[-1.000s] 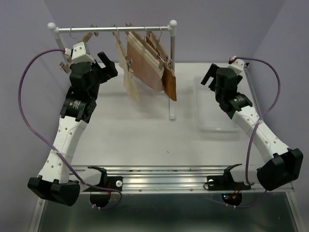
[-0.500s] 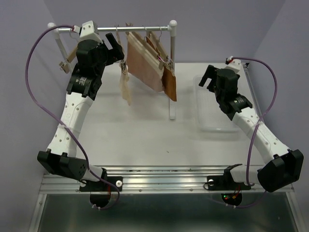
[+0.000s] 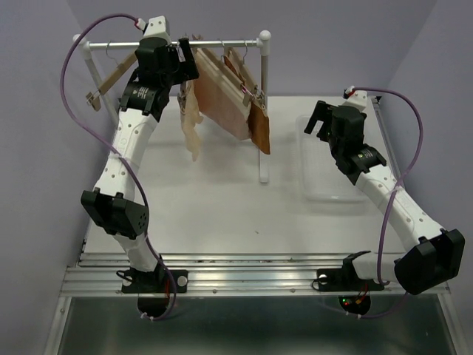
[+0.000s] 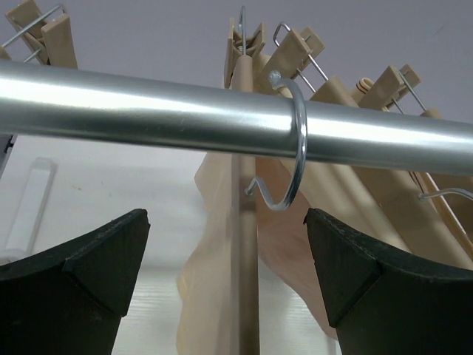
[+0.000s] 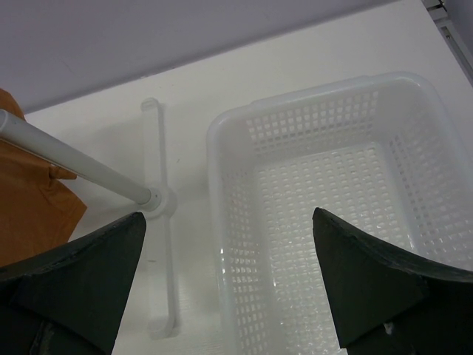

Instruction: Remove the underwear clipped to the hanger

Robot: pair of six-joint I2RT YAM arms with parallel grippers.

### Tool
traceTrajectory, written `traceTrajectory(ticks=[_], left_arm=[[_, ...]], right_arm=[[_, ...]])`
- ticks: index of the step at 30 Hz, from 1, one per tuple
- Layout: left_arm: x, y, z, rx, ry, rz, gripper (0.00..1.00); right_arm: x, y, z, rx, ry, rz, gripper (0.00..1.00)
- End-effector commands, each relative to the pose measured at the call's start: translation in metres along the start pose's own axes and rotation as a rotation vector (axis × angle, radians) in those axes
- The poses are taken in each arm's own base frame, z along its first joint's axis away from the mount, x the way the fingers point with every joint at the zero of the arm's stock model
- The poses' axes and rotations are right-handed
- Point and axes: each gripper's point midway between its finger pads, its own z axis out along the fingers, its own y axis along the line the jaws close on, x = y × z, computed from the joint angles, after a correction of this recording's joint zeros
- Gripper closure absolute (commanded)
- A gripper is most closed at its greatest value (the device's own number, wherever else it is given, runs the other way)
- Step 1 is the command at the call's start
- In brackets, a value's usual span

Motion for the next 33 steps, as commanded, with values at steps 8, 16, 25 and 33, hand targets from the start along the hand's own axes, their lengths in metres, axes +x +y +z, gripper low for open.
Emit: traceTrajectory(ticks=[8, 16, 25, 33], left_arm=[[-0.015, -0.005, 0.009, 0.013, -0.018, 0.092, 0.1], [-0.005, 0.001, 0.013, -0.007, 0.001, 0.104, 0.37], [-0.004, 0.002, 0.013, -0.001, -0.004, 0.141, 0.8], [-0.012, -0.001, 0.01, 0.025, -0.045, 0.188, 1.0]], right_arm=[[-0.012, 0.009, 0.0, -0.038, -0.043, -0.012, 0.0], [-0.011, 0.011, 0.0, -0.046, -0.039, -0.022, 0.0], [-0.011, 0.01, -0.001, -0.049, -0.04, -0.032, 0.0], [-0.014, 0.01, -0.003, -0.051, -0.046, -0.032, 0.0]])
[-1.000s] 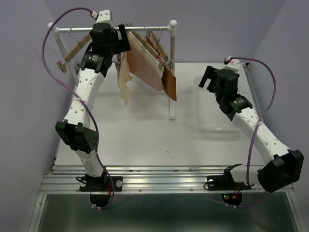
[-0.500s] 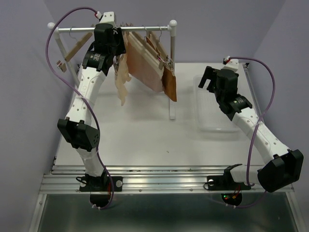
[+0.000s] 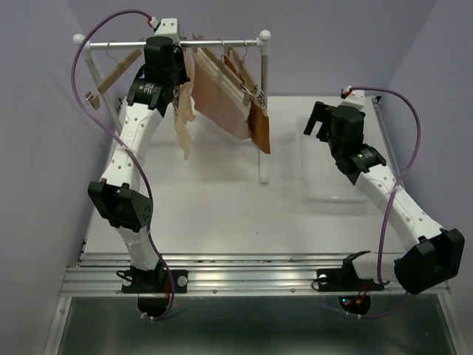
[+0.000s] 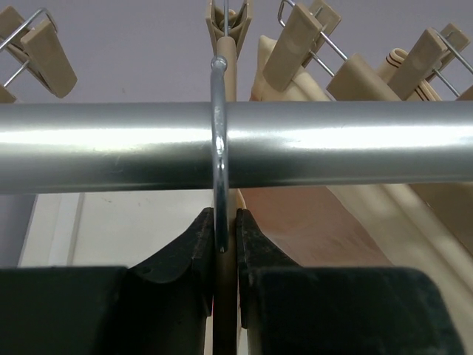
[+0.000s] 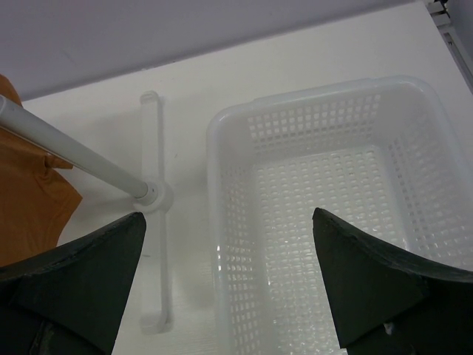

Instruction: Remove the underwear clipped to the hanger

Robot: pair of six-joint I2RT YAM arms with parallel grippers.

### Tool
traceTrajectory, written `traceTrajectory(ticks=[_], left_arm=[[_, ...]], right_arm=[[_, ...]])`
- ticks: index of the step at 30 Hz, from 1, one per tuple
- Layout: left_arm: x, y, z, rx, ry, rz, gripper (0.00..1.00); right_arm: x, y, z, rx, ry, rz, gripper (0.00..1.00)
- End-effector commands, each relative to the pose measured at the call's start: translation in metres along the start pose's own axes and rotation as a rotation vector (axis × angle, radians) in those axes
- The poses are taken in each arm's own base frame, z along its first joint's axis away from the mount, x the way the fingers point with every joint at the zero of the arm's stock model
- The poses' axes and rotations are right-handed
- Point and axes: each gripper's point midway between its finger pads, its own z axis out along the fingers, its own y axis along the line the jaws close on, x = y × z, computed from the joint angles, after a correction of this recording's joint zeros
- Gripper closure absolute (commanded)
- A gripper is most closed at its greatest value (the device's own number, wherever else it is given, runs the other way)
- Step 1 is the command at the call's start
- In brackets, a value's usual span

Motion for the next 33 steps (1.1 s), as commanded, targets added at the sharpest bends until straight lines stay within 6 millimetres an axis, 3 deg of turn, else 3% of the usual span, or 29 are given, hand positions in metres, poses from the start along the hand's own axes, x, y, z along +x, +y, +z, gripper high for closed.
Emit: traceTrajectory(ticks=[1, 6, 19, 23, 26, 27, 30, 33], left_arm=[[-0.034, -0.001, -0.023, 0.025, -0.116, 0.032, 1.0], [-0.048, -0.002, -0.04, 0.047, -0.183, 0.025, 1.0], [-0.061, 0.003, -0.065, 0.045, -0.241, 0.017, 1.0], [-0.051, 0.005, -0.067, 0.039, -0.22, 0.022, 1.0], [-0.028, 0.006, -0.066, 0.043, -0.18, 0.027, 1.0], [-0.033, 0.004, -0.071, 0.053, -0.197, 0.022, 1.0], [-0.013, 0.001, -0.078, 0.069, -0.181, 0.03, 1.0], [-0.018, 0.002, -0.098, 0.079, -0.22, 0.027, 1.0]], right_arm=[[-0.017, 0.008, -0.004, -0.035, -0.057, 0.01, 0.0], [-0.015, 0.016, -0.007, -0.089, -0.044, 0.004, 0.0], [-0.012, 0.024, -0.008, -0.135, -0.035, -0.009, 0.0], [-0.012, 0.023, -0.007, -0.13, -0.038, -0.003, 0.0], [-0.013, 0.029, -0.006, -0.156, -0.04, -0.003, 0.0], [-0.012, 0.03, -0.006, -0.163, -0.04, -0.005, 0.0], [-0.01, 0.033, -0.005, -0.184, -0.042, -0.012, 0.0], [-0.009, 0.038, -0.005, -0.21, -0.04, -0.019, 0.0]])
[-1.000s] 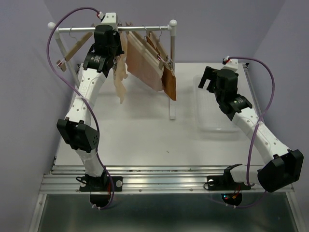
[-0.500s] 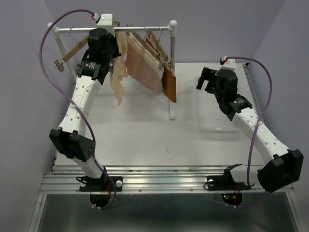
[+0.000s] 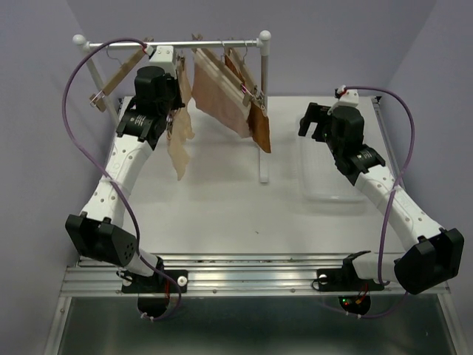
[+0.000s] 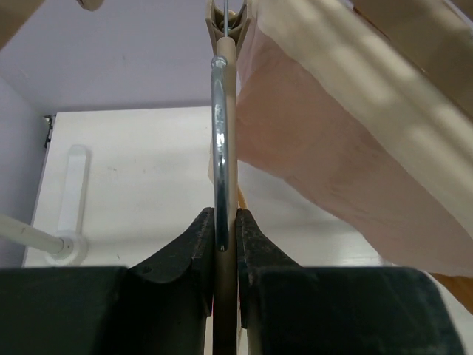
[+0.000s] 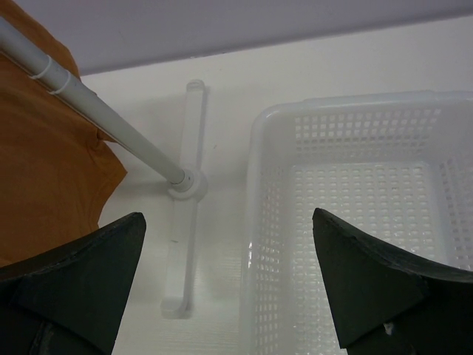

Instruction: Remove the underwear clipped to the hanger

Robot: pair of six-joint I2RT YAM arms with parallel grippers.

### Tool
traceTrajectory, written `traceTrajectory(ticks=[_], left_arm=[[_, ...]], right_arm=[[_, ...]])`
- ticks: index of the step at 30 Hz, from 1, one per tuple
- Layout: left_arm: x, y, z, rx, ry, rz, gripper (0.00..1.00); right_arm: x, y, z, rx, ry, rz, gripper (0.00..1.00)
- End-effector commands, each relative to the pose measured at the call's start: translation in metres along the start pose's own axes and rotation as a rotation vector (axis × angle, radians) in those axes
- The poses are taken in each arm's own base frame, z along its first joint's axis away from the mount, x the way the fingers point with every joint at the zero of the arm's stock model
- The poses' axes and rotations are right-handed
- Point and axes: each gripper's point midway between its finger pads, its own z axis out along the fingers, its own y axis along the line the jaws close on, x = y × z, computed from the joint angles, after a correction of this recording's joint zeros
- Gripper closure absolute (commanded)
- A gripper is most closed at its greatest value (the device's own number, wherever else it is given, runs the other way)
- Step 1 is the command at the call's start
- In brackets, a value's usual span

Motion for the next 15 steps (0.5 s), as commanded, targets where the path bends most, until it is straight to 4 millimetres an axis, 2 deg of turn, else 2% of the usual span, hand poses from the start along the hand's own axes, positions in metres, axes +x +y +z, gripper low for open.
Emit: traceTrajectory(ticks=[1, 5, 6, 7, 8, 9, 12, 13, 14, 15], left_arm=[[-0.052, -0.006, -0.041, 0.042, -0.193, -0.012, 1.0], [-0.03, -0.016, -0.056, 0.082, -0.156, -0.03, 1.0], [-0.008, -0.019, -0.054, 0.091, -0.113, -0.036, 1.0], [-0.007, -0.029, -0.066, 0.119, -0.12, -0.072, 1.0], [0.004, -0.034, -0.069, 0.132, -0.104, -0.093, 1.0], [0.022, -0.039, -0.075, 0.146, -0.077, -0.104, 1.0], [0.061, -0.061, -0.09, 0.135, 0.013, -0.097, 1.0], [0.071, -0.067, -0.096, 0.143, 0.041, -0.099, 1.0], [0.086, -0.08, -0.104, 0.18, 0.09, -0.107, 1.0], [0.103, -0.083, -0.109, 0.196, 0.125, -0.105, 1.0]], right_arm=[[-0.012, 0.014, -0.002, -0.073, -0.053, -0.015, 0.0], [-0.014, 0.022, -0.008, -0.148, -0.066, -0.118, 0.0], [-0.013, 0.026, -0.011, -0.182, -0.066, -0.161, 0.0], [-0.007, 0.035, -0.015, -0.254, -0.054, -0.205, 0.0], [-0.004, 0.037, -0.017, -0.297, -0.058, -0.319, 0.0], [0.001, 0.053, -0.027, -0.416, -0.056, -0.375, 0.0], [0.022, 0.069, -0.043, -0.618, -0.021, -0.61, 0.0], [0.03, 0.081, -0.053, -0.721, -0.007, -0.639, 0.0], [0.032, 0.084, -0.057, -0.762, -0.001, -0.684, 0.0], [0.041, 0.094, -0.06, -0.853, 0.014, -0.695, 0.0]])
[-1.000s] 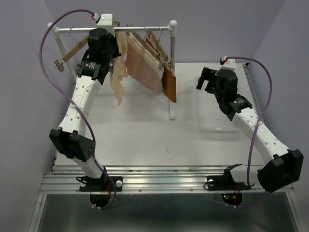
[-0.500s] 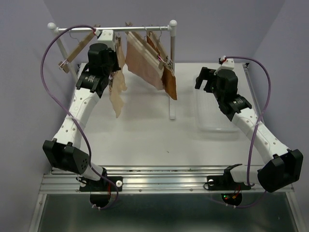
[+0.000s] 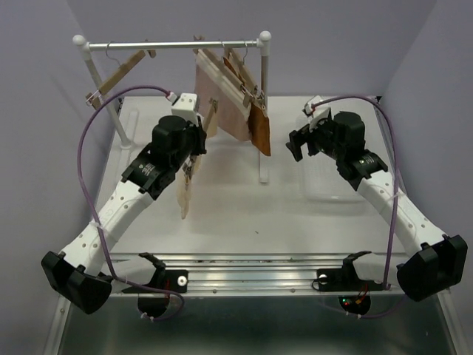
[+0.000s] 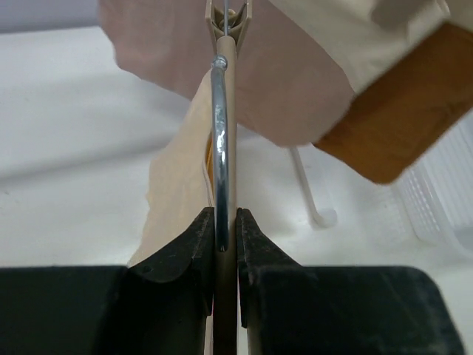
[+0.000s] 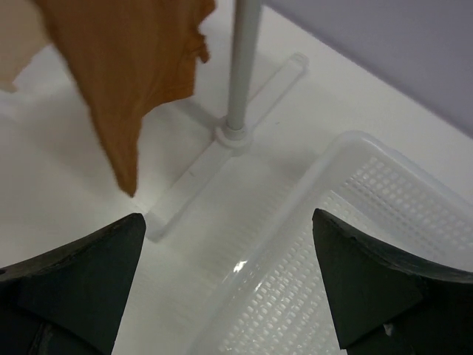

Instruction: Remove the underwear clipped to the hanger

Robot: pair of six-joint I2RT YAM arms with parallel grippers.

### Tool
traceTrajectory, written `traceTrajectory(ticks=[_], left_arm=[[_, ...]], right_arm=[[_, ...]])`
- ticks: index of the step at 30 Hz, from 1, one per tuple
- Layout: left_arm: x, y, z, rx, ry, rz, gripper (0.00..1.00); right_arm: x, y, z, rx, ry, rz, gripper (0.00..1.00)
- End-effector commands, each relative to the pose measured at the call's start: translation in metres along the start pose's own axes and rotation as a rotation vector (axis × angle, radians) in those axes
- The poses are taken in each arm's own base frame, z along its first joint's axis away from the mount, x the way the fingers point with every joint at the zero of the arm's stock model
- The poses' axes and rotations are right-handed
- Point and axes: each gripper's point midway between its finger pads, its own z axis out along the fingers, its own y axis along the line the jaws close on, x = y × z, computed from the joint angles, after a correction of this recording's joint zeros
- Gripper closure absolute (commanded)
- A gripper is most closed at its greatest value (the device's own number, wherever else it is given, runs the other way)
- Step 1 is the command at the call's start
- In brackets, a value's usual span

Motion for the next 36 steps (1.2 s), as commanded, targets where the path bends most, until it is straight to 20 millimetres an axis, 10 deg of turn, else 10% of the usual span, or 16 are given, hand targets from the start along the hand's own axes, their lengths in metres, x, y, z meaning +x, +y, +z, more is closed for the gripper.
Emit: traceTrajectory(ticks=[1, 6, 14, 36], left_arm=[[0.039, -0.019, -0.016, 0.033, 0.074, -0.057, 1.0], [0.102, -0.048, -0.037, 0.21, 0.197, 0.057, 1.0], [0.1, -0.114, -0.081, 0.607, 0.116, 0.182, 1.0], [0.121, -0.116, -0.087, 0.668, 0.158, 0.351, 1.0]], right_arm=[[-0.007, 0.062, -0.012, -0.419, -0.04, -0.265, 0.0], [-0.007, 0.085, -0.018, -0.696, 0.028, -0.438, 0.0], [0.026, 0.108, -0.04, -1.011, 0.132, -0.538, 0.0], [0.022, 0.15, -0.02, -1.063, 0.174, -0.553, 0.0]])
